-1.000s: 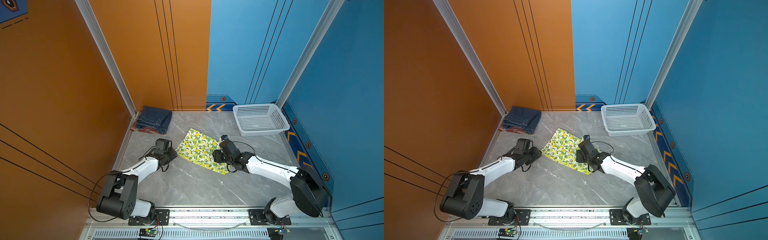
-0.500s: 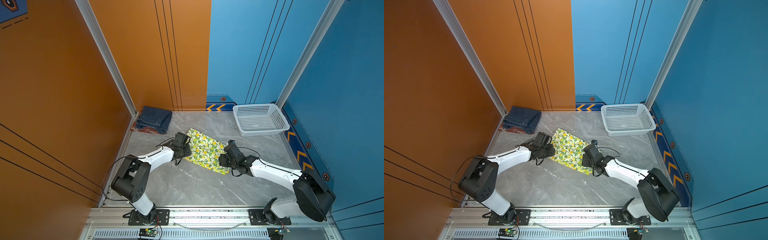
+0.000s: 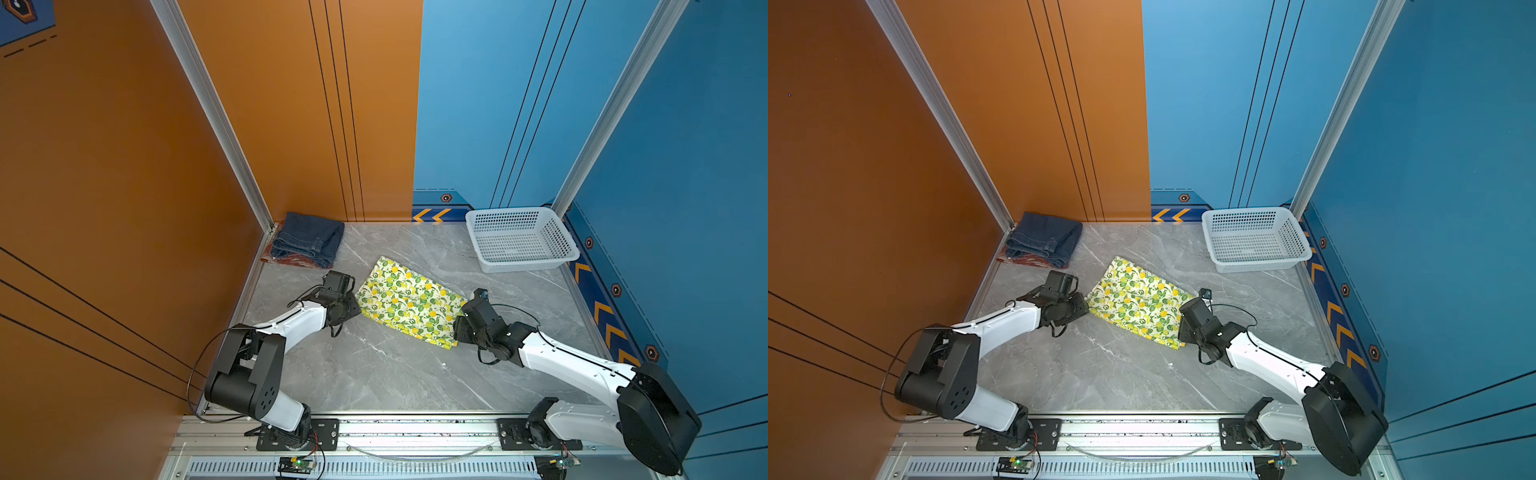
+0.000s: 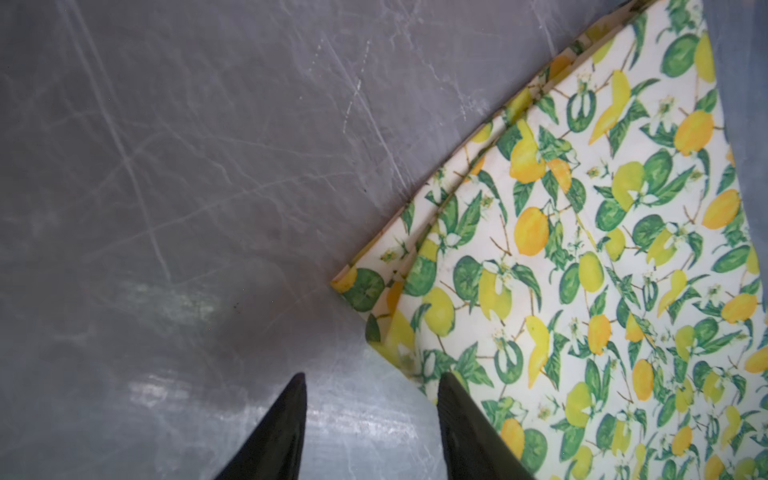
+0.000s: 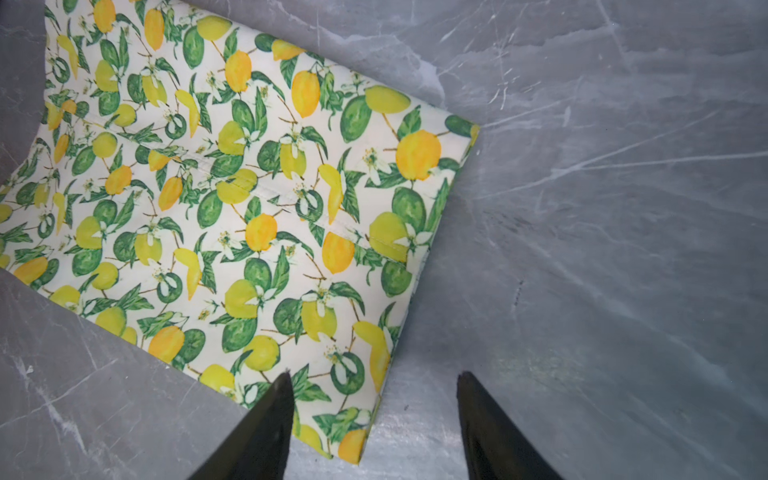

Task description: Fold and stack the skirts

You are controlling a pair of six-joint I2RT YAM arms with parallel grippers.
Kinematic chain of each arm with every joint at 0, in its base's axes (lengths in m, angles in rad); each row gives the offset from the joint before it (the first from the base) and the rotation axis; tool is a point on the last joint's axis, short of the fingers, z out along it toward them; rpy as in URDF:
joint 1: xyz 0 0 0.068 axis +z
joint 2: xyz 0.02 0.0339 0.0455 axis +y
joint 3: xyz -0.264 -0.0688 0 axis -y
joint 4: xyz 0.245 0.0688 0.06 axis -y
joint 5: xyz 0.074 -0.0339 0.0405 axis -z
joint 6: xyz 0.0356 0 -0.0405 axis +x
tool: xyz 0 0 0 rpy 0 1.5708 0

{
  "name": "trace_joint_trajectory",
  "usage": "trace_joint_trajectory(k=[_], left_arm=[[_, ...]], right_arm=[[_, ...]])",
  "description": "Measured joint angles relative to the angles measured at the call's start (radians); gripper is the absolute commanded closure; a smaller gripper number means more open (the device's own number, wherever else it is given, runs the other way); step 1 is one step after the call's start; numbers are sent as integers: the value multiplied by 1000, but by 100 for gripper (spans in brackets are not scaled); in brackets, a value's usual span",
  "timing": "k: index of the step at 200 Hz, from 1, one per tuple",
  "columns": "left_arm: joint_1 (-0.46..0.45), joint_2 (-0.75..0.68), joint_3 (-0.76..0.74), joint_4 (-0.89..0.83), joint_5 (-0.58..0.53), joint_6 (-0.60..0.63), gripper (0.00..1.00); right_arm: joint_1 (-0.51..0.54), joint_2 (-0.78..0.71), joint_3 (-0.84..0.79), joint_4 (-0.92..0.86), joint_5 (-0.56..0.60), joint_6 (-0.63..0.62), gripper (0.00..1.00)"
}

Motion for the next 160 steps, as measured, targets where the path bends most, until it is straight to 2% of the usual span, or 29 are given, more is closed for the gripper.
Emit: trace_joint_trajectory(k=[41, 54, 87, 100, 160], left_arm=[[3, 51, 0, 70, 43, -35, 55], [4, 63, 0, 84, 50, -44, 62], [7, 80, 6, 106, 65, -59, 92], [7, 82, 12, 111, 70, -65, 100], [7, 82, 39, 118, 76, -69, 100]], right_arm=[[7, -25, -14, -12, 0, 7, 37], [7, -28, -14, -15, 0, 7, 37], [10, -27, -14, -19, 0, 6, 37], [14, -27, -14, -21, -2, 2, 37], [82, 3, -11, -39, -3, -50, 37]])
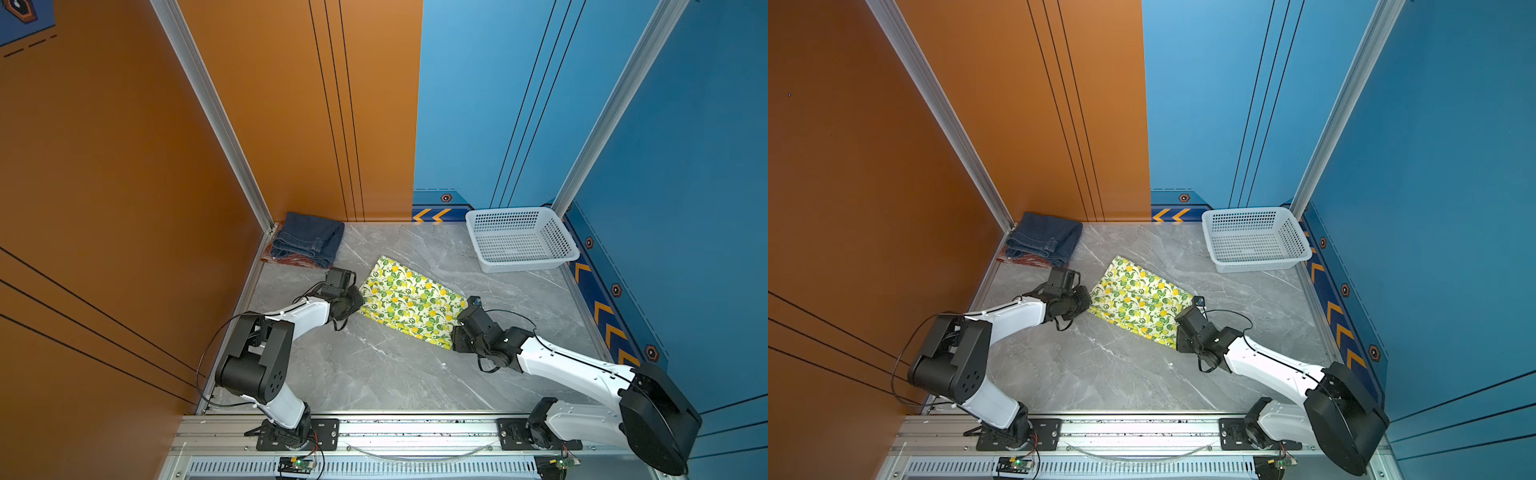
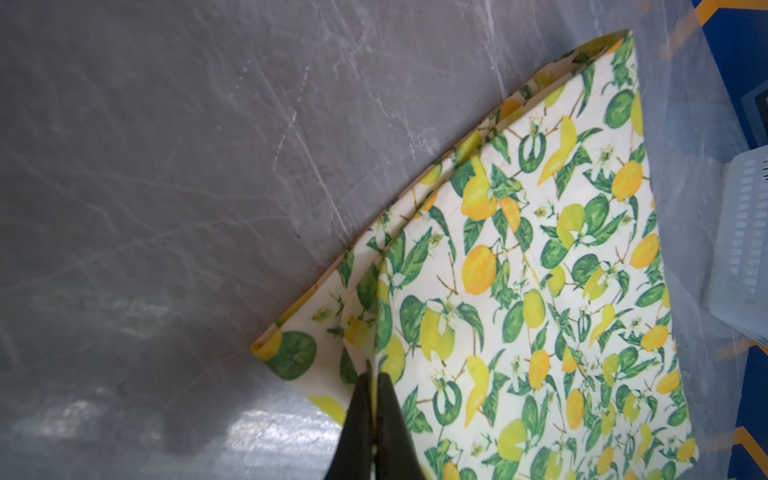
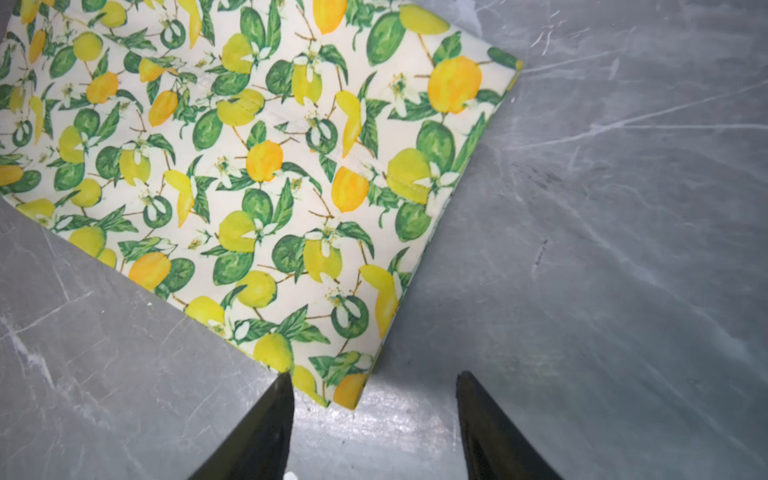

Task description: Fold and stack the skirts

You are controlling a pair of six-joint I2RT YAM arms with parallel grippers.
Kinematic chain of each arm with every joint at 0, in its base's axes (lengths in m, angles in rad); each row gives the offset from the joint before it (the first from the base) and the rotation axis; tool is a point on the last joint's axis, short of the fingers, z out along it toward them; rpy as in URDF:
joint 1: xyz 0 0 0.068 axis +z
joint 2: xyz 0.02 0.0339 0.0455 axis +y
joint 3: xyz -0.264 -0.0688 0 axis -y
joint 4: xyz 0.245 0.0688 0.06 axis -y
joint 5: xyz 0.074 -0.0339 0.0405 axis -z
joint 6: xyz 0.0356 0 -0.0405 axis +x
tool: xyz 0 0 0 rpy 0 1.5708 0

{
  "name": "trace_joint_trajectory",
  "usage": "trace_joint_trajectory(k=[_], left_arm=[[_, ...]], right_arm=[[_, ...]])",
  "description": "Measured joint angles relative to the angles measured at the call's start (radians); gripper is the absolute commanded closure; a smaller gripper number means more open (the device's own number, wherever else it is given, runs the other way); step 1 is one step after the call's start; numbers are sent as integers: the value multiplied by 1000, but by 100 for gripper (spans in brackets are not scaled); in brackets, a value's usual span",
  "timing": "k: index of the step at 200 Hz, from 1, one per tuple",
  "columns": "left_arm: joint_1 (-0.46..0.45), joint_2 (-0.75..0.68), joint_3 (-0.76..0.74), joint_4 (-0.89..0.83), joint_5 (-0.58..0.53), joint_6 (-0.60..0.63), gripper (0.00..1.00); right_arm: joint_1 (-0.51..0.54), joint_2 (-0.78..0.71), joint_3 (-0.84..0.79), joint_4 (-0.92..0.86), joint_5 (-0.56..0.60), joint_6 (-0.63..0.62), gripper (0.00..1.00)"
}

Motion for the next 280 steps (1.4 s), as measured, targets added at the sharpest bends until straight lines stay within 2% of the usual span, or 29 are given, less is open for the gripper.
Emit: trace_joint_trajectory(k=[130, 146, 164, 176, 192, 243, 263, 280], left_arm=[[61, 92, 22, 27, 47, 0, 100], [62, 93, 22, 34, 50, 0, 92], [64, 93, 22, 37, 53, 7, 76], [68, 90, 22, 44, 53, 1, 72], [71, 70, 20, 42, 46, 2, 69], [56, -124, 2, 20, -47, 23, 69], [16, -158, 5, 8, -88, 40, 71], [-53, -164, 7, 2, -122, 61, 73]], right_arm=[[27, 47, 20, -15, 2, -26, 37], [27, 47, 20, -15, 3, -26, 37], [27, 47, 24, -18, 3, -26, 37], [26, 47, 33, -23, 3, -26, 37], [26, 47, 50, -24, 3, -30, 37], [-26, 45, 106, -24, -3, -52, 37], [-72, 37, 122, -24, -19, -57, 37], [-113, 26, 132, -21, -27, -60, 37]])
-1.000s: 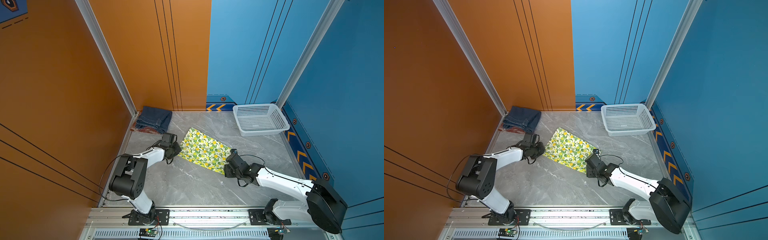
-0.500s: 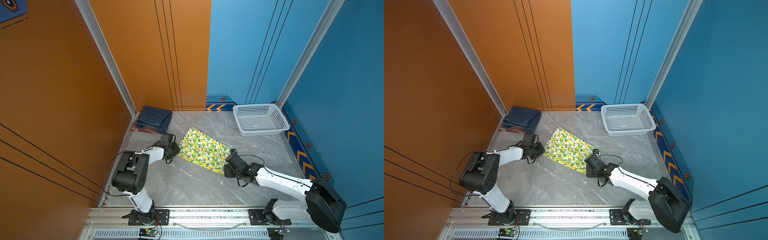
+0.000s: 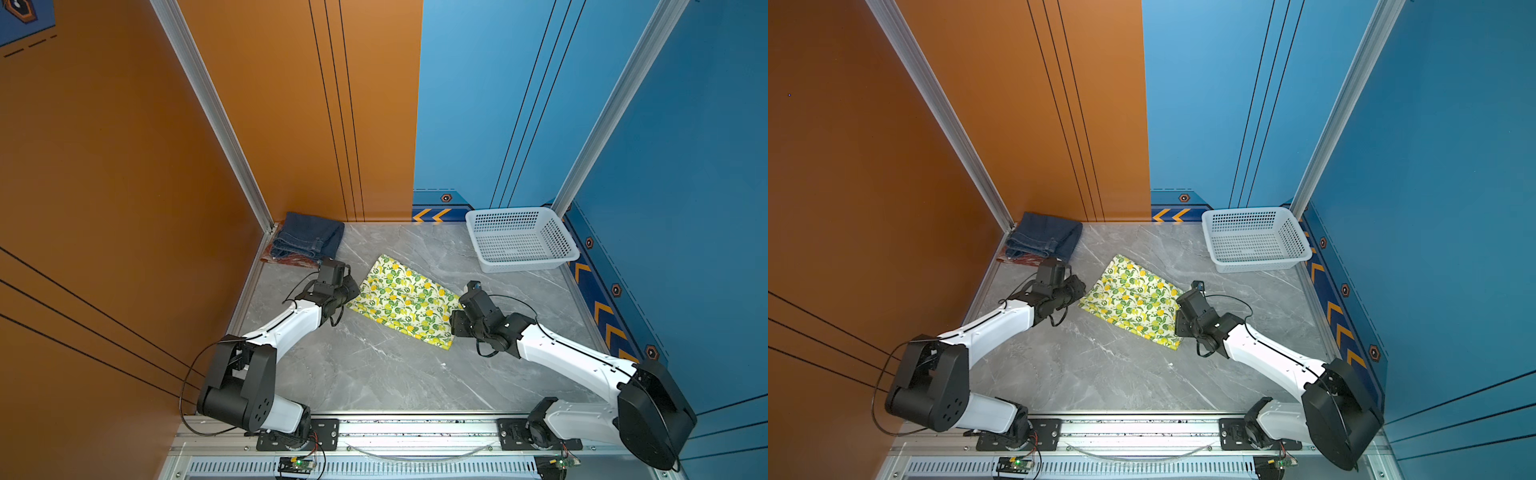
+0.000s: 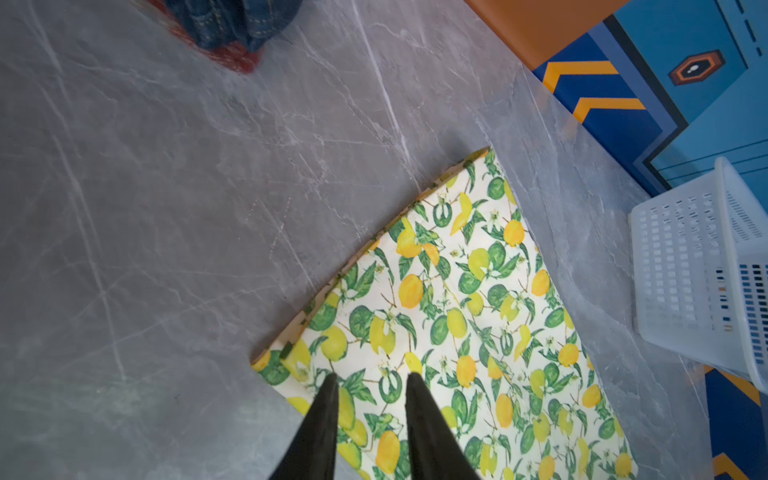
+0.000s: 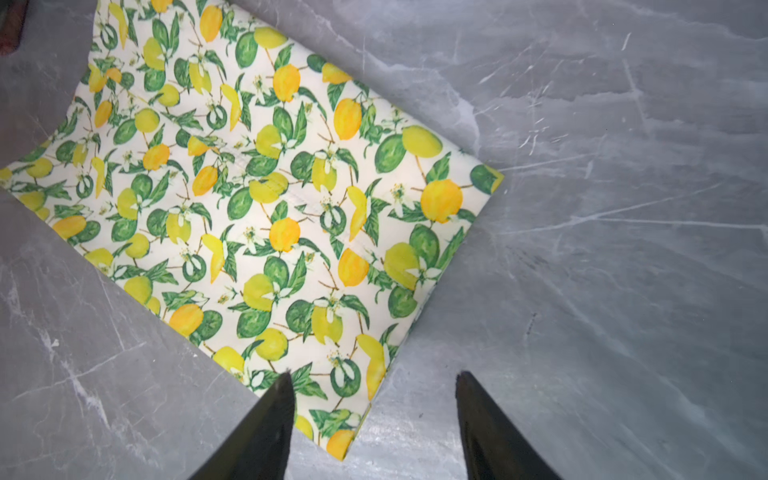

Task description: Fold and stack the skirts

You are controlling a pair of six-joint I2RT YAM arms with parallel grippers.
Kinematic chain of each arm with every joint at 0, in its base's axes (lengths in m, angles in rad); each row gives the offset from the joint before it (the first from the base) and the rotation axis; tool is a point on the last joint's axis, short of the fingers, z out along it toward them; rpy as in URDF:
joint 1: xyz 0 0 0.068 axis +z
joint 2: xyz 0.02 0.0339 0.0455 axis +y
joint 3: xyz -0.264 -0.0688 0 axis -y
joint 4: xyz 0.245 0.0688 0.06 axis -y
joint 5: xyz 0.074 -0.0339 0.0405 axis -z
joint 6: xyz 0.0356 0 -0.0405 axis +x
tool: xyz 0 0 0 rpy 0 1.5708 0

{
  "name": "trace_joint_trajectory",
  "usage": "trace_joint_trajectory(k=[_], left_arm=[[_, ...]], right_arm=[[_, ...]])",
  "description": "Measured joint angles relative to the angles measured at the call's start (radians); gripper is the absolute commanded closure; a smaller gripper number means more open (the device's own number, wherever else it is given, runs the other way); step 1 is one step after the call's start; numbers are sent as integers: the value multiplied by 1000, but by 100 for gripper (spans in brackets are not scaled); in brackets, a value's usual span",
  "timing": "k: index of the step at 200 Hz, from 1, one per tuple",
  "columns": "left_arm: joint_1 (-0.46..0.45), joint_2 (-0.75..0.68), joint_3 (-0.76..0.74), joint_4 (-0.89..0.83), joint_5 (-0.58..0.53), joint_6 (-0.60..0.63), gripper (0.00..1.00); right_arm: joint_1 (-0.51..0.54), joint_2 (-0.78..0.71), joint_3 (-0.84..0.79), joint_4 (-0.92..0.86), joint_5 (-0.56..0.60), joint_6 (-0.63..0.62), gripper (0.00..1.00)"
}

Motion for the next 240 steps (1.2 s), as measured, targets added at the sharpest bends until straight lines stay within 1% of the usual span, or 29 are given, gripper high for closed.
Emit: trace_joint_trajectory(k=[24, 45, 73, 99, 120, 143, 175, 198, 216, 240], left_arm=[[-125, 15, 20, -5, -24, 20, 77], [-220, 84, 68, 14, -25, 22, 80], [-299, 204, 108, 53, -21, 14, 83], [-352, 286, 119, 71, -11, -1, 87], [-378, 313, 119, 76, -2, -11, 89], [-386, 314, 114, 98, 10, -23, 91], [-384, 313, 59, 124, 18, -42, 92], [-381, 305, 20, 159, 27, -58, 93], [-373, 301, 2, 188, 40, -68, 92], [-367, 293, -21, 220, 53, -76, 93]], right_arm=[[-59, -18, 5, 12, -18, 0, 37], [-114, -24, 5, 29, -37, 2, 37], [-174, -35, 5, 63, -72, 15, 37], [-185, -36, 5, 80, -89, 16, 37], [-185, -32, 5, 89, -104, 16, 37], [-180, -6, 5, 108, -107, 16, 37], [-155, 77, 13, 126, -110, 16, 38], [-138, 159, 54, 138, -113, 15, 38], [-132, 219, 97, 160, -114, 16, 40], [-130, 292, 152, 188, -122, 15, 46]])
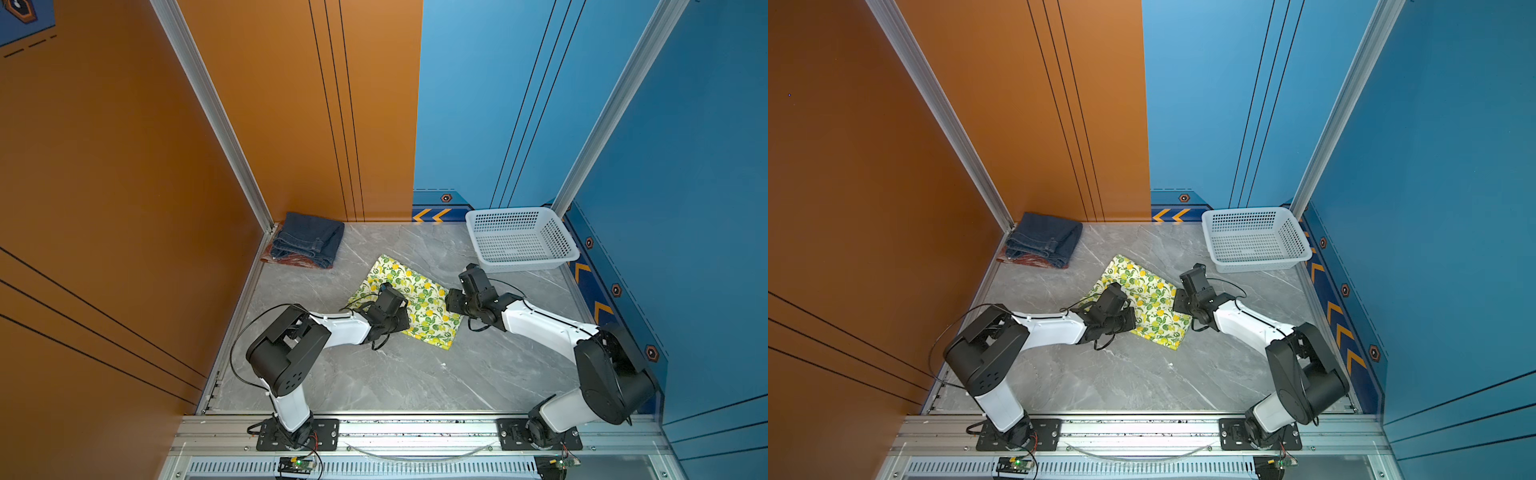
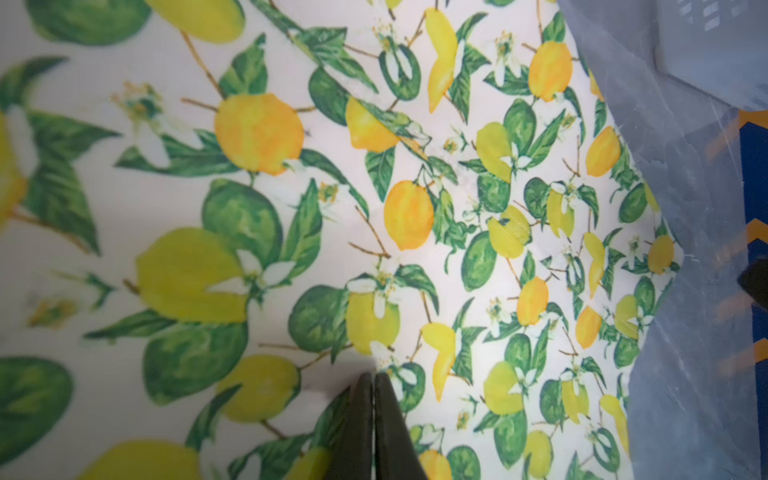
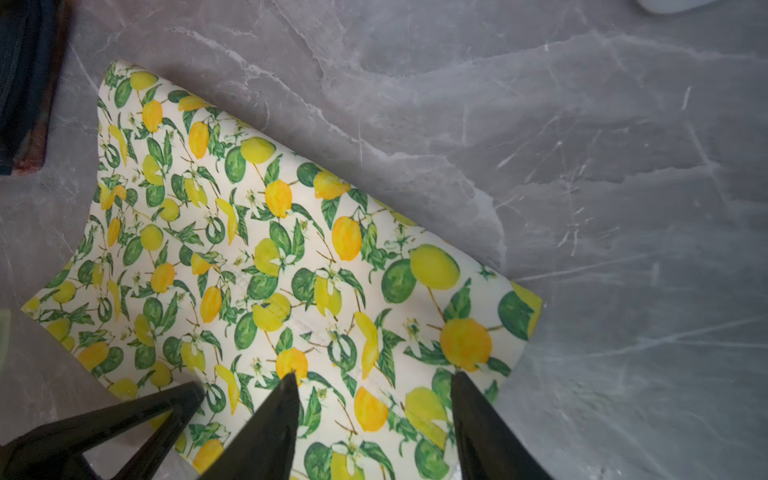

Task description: Fold and stack the skirts

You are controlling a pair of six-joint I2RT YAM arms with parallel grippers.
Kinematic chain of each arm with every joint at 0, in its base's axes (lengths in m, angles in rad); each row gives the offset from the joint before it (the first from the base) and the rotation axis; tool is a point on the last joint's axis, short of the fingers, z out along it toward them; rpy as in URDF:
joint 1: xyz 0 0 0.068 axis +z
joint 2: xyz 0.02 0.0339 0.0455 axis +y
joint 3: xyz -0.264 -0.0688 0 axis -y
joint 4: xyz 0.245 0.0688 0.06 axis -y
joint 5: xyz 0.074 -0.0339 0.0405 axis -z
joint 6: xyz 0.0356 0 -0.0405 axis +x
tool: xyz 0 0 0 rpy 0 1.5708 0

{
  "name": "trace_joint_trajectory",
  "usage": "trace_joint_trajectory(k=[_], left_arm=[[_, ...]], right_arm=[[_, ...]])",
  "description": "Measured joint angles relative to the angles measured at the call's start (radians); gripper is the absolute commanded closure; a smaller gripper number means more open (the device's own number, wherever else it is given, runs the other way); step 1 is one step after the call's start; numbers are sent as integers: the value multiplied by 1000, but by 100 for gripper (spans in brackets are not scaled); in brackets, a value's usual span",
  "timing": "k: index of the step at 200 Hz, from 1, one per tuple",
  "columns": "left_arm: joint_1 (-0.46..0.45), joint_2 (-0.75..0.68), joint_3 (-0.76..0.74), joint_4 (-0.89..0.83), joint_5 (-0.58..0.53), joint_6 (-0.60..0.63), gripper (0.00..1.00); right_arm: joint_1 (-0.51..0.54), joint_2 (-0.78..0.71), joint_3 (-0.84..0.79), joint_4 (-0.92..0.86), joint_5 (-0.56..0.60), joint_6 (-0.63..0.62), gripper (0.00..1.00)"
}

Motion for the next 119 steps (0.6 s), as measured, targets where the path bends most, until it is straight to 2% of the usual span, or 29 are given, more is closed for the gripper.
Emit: trace_joint_trajectory(k=[58, 119], left_arm=[[20, -7, -36, 54, 44, -15, 93], [45, -7, -49, 76, 96, -22, 93]], right_arm=[[-19, 182, 56, 69, -29, -17, 66], [-75, 236, 76, 83, -31, -76, 68]])
